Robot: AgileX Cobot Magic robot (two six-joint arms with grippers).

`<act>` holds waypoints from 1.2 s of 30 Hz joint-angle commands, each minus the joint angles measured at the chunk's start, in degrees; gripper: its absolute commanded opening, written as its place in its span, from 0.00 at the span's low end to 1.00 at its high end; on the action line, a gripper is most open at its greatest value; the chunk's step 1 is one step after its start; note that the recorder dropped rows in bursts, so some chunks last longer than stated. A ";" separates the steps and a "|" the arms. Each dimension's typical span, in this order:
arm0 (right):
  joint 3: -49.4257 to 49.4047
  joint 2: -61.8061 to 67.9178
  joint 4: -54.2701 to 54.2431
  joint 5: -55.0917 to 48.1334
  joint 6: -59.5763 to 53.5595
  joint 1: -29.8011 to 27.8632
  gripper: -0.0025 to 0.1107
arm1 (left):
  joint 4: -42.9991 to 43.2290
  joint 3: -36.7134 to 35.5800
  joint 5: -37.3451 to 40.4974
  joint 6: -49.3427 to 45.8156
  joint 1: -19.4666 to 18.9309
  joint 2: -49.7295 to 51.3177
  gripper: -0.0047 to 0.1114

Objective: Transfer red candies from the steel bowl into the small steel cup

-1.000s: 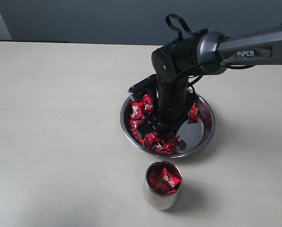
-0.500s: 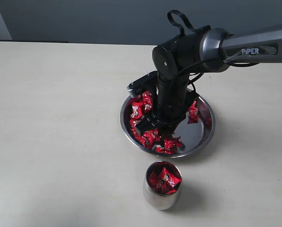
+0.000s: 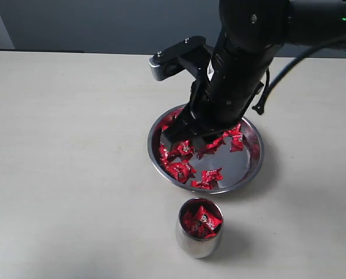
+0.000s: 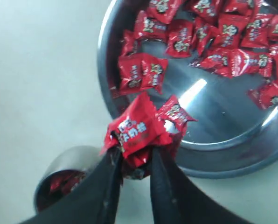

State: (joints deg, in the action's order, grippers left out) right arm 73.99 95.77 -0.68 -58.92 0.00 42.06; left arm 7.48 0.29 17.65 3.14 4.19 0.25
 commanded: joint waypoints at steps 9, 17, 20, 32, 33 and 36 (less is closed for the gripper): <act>-8.63 -5.80 4.38 10.71 1.50 1.77 0.08 | 0.13 -0.29 -0.38 0.32 -0.13 -0.25 0.04; -7.38 4.40 5.06 15.99 2.65 -5.43 0.08 | 0.13 -0.29 -0.38 0.32 -0.13 -0.25 0.04; -6.26 7.14 4.31 15.88 2.65 -7.81 0.12 | 0.13 -0.29 -0.38 0.32 -0.13 -0.25 0.04; -3.88 9.75 1.57 13.93 -0.43 -10.05 0.21 | 0.13 -0.29 -0.38 0.32 -0.13 -0.25 0.04; -3.60 9.75 1.15 13.66 -1.10 -10.05 0.21 | 0.13 -0.29 -0.38 0.32 -0.13 -0.25 0.04; -3.44 9.75 0.35 13.12 -1.90 -10.05 0.26 | 0.13 -0.29 -0.38 0.32 -0.13 -0.25 0.04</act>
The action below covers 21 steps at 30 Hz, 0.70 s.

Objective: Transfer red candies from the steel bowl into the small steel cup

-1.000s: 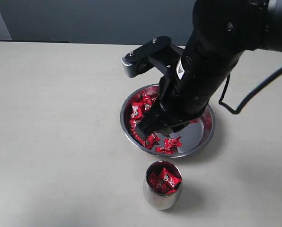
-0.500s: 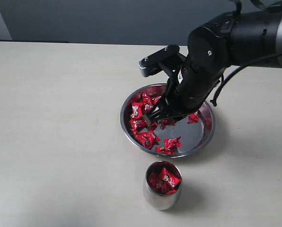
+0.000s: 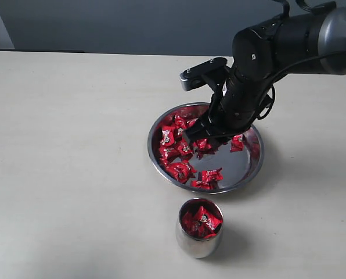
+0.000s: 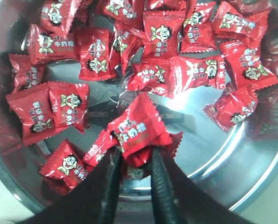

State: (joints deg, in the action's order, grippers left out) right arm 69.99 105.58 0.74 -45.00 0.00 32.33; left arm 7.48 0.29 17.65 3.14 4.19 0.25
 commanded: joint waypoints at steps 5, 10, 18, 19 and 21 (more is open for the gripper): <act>0.56 -0.05 -1.07 -0.86 -1.90 -0.32 0.30 | 0.13 -0.29 -0.38 0.32 -0.13 -0.25 0.04; 0.56 -0.05 -1.07 -0.74 -1.78 -0.32 0.30 | 0.13 -0.29 -0.38 0.32 -0.13 -0.25 0.04; 0.65 2.08 -1.07 1.73 -1.55 -0.32 0.30 | 0.13 -0.29 -0.38 0.32 -0.13 -0.25 0.04; 0.65 3.03 -0.74 1.73 -1.55 -0.32 0.30 | 0.13 -0.29 -0.38 0.32 -0.13 -0.25 0.04; 0.65 5.15 -0.74 1.73 -1.55 -0.32 0.30 | 0.13 -0.29 -0.38 0.32 -0.13 -0.25 0.04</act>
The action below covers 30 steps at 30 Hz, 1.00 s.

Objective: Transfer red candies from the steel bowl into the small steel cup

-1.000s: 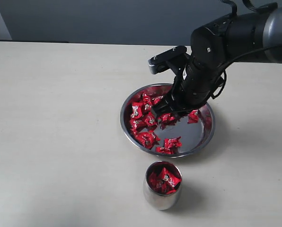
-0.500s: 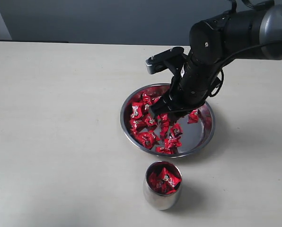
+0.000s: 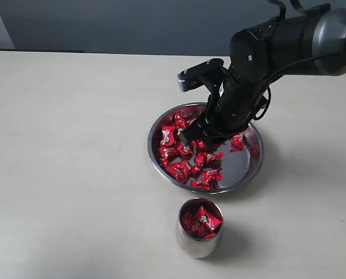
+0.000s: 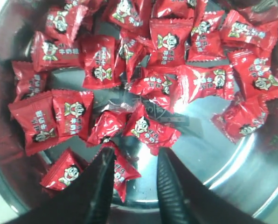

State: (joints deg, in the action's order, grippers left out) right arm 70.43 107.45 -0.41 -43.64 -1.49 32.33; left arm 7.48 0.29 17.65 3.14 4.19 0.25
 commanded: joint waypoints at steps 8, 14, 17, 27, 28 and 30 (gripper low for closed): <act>0.21 6.84 0.41 0.95 -0.05 -0.32 0.30 | 0.13 -0.29 -0.38 0.32 -0.13 -0.25 0.04; 0.21 7.21 1.19 1.53 -0.05 -0.32 0.30 | 0.13 -0.29 -0.38 0.32 -0.13 -0.25 0.04; 0.21 7.21 1.29 1.79 -0.05 -0.32 0.30 | 0.13 -0.29 -0.38 0.32 -0.13 -0.25 0.04; 0.21 9.20 1.29 0.97 0.22 -0.32 0.04 | 0.13 -0.29 -0.38 0.32 -0.13 -0.25 0.04; 0.21 9.20 1.29 0.94 0.22 -0.32 0.02 | 0.13 -0.29 -0.38 0.32 -0.13 -0.25 0.04; 0.76 9.20 1.29 0.44 0.22 -0.32 0.02 | 0.13 -0.29 -0.38 0.32 -0.13 -0.25 0.04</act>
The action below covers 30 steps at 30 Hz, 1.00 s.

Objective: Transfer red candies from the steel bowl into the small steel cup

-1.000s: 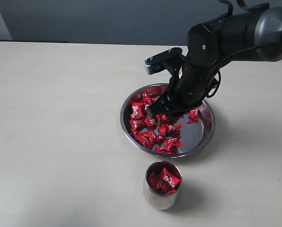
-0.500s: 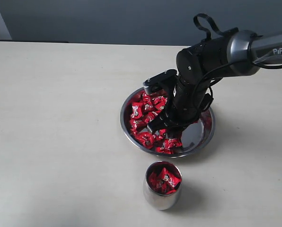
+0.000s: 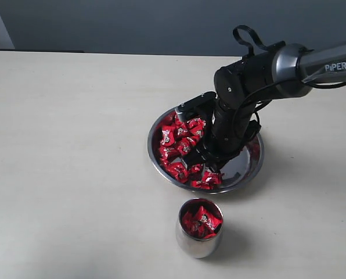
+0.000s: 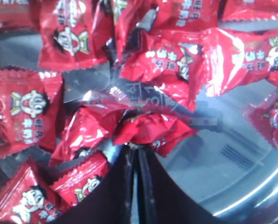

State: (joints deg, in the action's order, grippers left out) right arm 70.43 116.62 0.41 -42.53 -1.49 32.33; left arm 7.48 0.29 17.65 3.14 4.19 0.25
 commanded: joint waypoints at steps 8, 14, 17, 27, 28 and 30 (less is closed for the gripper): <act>2.71 -3.79 0.47 -1.51 1.49 -0.32 0.02 | 0.13 -0.29 -0.38 0.32 -0.13 -0.25 0.04; 2.71 -6.63 0.47 -1.87 1.49 -0.32 0.02 | 0.13 -0.29 -0.38 0.32 -0.13 -0.25 0.04; 2.71 -6.21 0.72 -2.19 1.06 -0.32 0.03 | 0.13 -0.29 -0.38 0.32 -0.13 -0.25 0.04; 3.01 -5.05 -3.05 -3.15 -1.68 -0.32 0.37 | 0.13 -0.29 -0.38 0.32 -0.13 -0.25 0.04; 3.01 -5.05 -4.63 -3.15 -1.99 -0.32 0.37 | 0.13 -0.29 -0.38 0.32 -0.13 -0.25 0.04; 3.01 -4.97 -7.03 -2.91 -3.45 -0.32 0.37 | 0.13 -0.29 -0.38 0.32 -0.13 -0.25 0.04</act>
State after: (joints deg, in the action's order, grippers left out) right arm 73.08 111.63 -3.57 -45.41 -3.19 32.33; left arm 7.48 0.29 17.65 3.14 4.19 0.25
